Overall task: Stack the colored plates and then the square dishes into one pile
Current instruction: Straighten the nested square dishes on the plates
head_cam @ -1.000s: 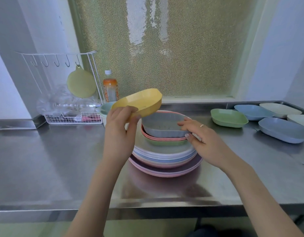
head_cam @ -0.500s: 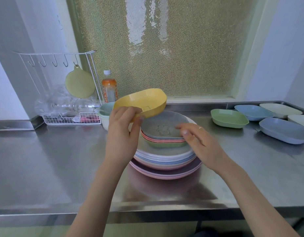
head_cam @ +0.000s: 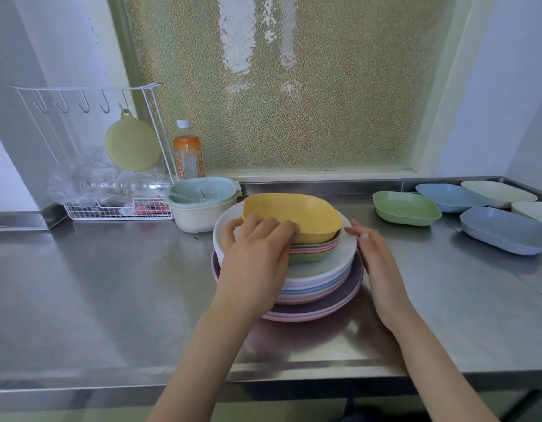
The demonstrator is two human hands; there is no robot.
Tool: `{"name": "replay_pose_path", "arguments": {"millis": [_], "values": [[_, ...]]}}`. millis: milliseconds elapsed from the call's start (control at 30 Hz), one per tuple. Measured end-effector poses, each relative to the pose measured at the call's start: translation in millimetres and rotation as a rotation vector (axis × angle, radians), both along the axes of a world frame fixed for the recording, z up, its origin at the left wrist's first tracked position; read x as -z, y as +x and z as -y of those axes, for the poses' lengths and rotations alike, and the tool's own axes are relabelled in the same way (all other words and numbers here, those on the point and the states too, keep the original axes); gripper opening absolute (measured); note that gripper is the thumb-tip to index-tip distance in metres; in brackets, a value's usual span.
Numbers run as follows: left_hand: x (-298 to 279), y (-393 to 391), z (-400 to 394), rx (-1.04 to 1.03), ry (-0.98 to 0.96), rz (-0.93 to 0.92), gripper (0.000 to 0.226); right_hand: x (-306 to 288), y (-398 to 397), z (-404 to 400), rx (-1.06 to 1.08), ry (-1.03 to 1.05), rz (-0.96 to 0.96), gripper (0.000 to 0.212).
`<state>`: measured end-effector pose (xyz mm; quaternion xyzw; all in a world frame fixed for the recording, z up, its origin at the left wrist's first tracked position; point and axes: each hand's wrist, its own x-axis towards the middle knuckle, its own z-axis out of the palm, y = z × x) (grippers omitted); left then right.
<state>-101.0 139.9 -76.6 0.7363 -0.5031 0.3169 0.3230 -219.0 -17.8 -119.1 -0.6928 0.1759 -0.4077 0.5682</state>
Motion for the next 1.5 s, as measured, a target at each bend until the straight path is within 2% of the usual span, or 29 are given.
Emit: {"name": "replay_pose_path", "arguments": {"millis": [67,233,333,400,500,567,633,700,800,1133,1400,1500], "values": [[3,0,-1,-0.019,0.022,0.031,0.020,0,0,0,-0.001,-0.037,-0.021,0.024],[3,-2,-6,-0.083,0.104,0.074,0.022,3,0,1,-0.006,-0.058,-0.036,0.023],[4,-7,-9,-0.092,0.083,-0.006,0.026,3,-1,0,-0.007,-0.060,-0.016,0.024],[4,0,-16,-0.110,-0.041,-0.186,0.037,3,-2,0,0.000,-0.037,-0.019,0.024],[10,24,-31,-0.112,-0.319,-0.596,0.052,4,-1,0,0.022,-0.040,-0.052,0.022],[21,38,-33,0.028,-0.399,-0.974,0.058,4,1,0,0.034,-0.032,-0.062,0.019],[33,42,-26,0.268,-0.427,-1.335,0.059,2,3,0,0.031,-0.017,-0.068,0.019],[41,41,-16,0.311,-0.482,-1.494,0.044,3,4,1,0.024,-0.007,-0.076,0.020],[39,40,-6,0.185,-0.523,-1.479,0.035,5,3,3,0.041,0.003,-0.073,0.020],[26,7,42,0.257,-0.428,-1.484,0.030,-1,-32,39,0.233,-0.008,-0.092,0.019],[21,-36,107,0.387,-0.258,-1.459,0.026,-5,-89,84,0.425,-0.042,-0.154,0.021],[23,-41,130,0.402,-0.193,-1.460,0.040,-5,-104,102,0.486,-0.095,-0.201,0.020]]}}
